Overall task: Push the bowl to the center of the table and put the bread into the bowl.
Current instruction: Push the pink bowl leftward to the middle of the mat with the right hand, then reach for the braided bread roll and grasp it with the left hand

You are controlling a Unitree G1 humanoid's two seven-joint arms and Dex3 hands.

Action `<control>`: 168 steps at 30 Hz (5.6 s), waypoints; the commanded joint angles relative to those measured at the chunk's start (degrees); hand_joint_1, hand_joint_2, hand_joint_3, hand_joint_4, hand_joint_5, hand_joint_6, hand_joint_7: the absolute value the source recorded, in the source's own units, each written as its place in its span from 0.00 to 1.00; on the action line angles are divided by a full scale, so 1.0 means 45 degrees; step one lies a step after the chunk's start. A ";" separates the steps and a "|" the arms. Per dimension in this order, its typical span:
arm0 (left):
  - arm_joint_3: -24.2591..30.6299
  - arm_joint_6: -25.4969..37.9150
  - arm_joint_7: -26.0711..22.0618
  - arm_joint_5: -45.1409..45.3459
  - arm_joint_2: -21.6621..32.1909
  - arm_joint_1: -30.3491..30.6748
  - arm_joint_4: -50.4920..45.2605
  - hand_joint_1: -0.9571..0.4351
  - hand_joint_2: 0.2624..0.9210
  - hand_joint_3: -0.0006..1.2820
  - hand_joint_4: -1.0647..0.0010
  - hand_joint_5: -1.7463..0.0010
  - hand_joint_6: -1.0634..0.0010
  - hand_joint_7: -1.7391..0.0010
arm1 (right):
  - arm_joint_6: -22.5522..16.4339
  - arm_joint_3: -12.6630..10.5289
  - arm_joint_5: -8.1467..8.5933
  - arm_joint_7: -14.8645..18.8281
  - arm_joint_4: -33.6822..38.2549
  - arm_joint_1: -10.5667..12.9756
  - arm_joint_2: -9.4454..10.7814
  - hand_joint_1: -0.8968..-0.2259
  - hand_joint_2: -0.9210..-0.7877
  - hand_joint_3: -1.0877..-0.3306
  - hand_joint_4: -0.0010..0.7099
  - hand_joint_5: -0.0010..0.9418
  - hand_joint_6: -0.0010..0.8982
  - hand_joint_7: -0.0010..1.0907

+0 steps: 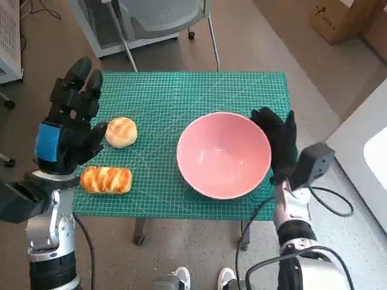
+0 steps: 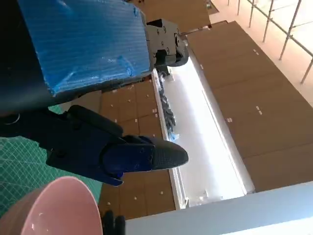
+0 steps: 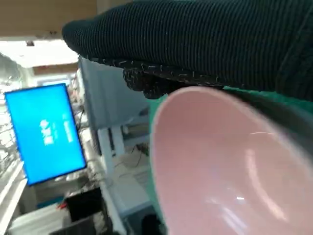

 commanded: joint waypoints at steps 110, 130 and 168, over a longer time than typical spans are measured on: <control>-0.5522 1.1250 -0.3581 0.9937 0.7721 0.1058 -0.6274 0.80 0.66 0.01 0.96 1.00 0.80 0.99 | -0.2180 0.0328 0.1472 0.4205 -0.2755 -0.1754 -0.0901 0.49 0.00 0.76 0.33 0.00 0.36 0.01; -0.7426 0.9854 -0.2404 1.1130 0.6365 -0.0355 -0.1533 0.77 0.69 0.01 0.91 0.99 0.72 0.98 | -0.2224 0.0324 0.1509 0.4194 -0.2757 -0.1648 -0.0960 0.49 0.00 0.76 0.33 0.00 0.36 0.01; -0.8752 0.6484 -0.2084 1.3135 0.5527 -0.1700 0.3376 0.70 0.98 0.06 0.36 0.24 0.32 0.50 | -0.2065 0.0214 0.1757 0.4182 -0.2924 -0.1457 -0.1040 0.51 0.00 0.74 0.31 0.00 0.36 0.00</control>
